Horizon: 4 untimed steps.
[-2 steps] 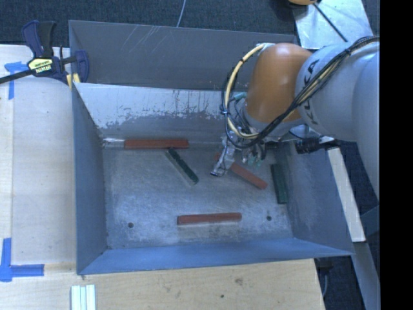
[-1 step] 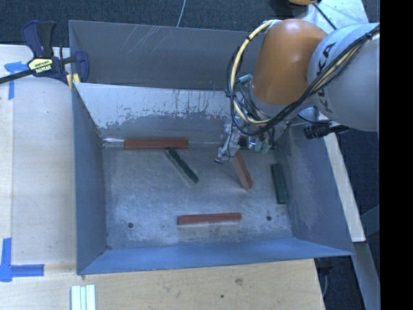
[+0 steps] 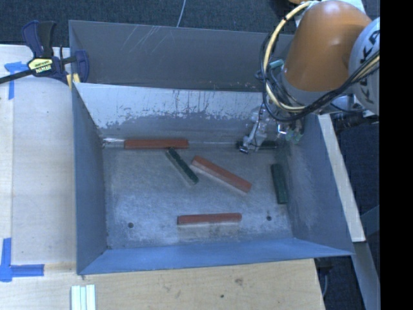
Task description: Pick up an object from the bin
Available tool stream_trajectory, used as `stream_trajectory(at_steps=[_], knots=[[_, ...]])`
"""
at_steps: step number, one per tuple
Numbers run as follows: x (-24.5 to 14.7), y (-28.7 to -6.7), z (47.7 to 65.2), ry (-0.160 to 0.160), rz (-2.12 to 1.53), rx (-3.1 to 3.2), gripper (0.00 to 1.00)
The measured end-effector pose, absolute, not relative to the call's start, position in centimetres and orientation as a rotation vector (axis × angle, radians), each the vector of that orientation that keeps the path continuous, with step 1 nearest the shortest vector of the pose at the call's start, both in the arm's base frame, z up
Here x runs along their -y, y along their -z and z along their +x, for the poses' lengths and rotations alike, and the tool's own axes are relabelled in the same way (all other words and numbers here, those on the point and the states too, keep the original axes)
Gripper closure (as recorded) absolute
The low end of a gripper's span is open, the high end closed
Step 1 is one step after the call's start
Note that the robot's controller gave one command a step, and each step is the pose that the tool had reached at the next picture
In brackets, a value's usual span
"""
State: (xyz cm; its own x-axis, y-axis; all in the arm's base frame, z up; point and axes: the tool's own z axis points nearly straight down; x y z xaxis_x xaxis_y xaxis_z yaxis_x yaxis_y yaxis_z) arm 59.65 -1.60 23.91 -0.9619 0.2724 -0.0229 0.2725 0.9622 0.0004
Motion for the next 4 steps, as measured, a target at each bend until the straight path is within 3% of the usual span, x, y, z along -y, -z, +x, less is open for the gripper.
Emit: stream_trajectory(at_steps=[1, 2, 3, 4], knots=[[-4.4, -15.0, 58.3, -0.001, 0.383, -3.115, 0.00], [-5.1, -10.9, 59.3, -0.002, 0.398, -3.107, 0.00], [-5.6, -8.5, 59.5, -0.001, 0.403, -3.111, 1.00], [-5.6, -8.5, 59.5, -0.001, 0.403, -3.111, 1.00]])
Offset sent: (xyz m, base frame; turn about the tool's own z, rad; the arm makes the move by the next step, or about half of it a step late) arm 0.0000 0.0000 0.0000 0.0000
